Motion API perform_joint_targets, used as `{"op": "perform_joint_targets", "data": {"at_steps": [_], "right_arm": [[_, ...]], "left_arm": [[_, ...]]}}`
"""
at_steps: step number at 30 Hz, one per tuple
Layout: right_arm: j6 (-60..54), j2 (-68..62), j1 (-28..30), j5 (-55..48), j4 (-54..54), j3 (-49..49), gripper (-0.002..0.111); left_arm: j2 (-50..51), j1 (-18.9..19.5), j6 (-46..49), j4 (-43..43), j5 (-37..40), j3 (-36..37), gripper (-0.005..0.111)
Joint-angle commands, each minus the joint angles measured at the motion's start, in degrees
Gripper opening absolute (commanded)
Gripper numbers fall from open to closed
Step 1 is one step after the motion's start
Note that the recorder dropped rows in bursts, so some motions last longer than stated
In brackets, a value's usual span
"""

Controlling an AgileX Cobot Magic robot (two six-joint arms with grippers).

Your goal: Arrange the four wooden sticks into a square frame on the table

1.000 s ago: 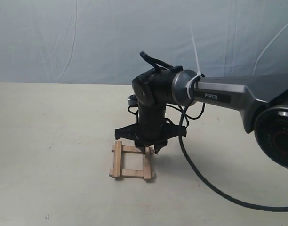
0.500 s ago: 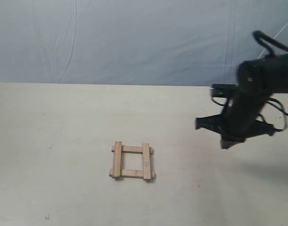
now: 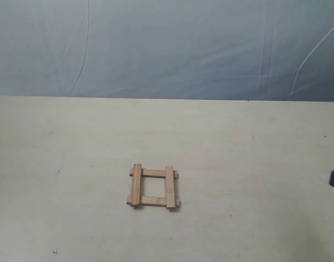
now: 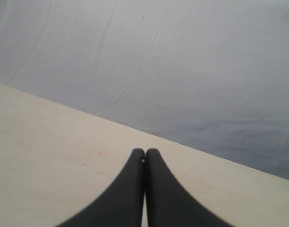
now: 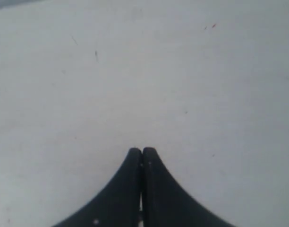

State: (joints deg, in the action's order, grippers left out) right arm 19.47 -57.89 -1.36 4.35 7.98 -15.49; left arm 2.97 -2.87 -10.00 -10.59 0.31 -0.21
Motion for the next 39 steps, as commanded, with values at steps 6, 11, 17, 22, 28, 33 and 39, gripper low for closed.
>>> {"op": "perform_joint_targets", "data": {"at_steps": [6, 11, 17, 22, 28, 33, 39], "right_arm": [[-0.5, 36.0, 3.6, -4.3, -2.8, 7.2, -0.001], [-0.5, 48.3, 3.6, -2.7, -6.1, 10.4, -0.001], [-0.5, 57.9, 4.0, -3.9, -14.7, 15.5, -0.001], [-0.5, 57.9, 4.0, -11.7, -12.0, 15.5, -0.001], [-0.5, 57.9, 4.0, -14.7, -12.4, 15.5, -0.001], [-0.5, 57.9, 4.0, -17.0, -11.9, 15.5, -0.001], [-16.0, 57.9, 4.0, -18.9, -9.8, 15.5, -0.001]], "left_arm": [[-0.4, -0.6, 0.2, 0.2, 0.2, 0.2, 0.000], [-0.4, -0.6, 0.2, 0.9, 0.1, 0.2, 0.000], [-0.4, -0.6, 0.0, 14.5, 1.3, 0.2, 0.000], [-0.4, -0.6, 0.0, 14.8, 1.4, 0.2, 0.000], [-0.4, -0.6, 0.0, 14.8, 3.3, 0.2, 0.000], [-0.4, -0.6, 0.0, 14.8, 3.5, 0.2, 0.000], [-0.4, -0.6, 0.0, 14.8, 3.5, 0.2, 0.000]]}}
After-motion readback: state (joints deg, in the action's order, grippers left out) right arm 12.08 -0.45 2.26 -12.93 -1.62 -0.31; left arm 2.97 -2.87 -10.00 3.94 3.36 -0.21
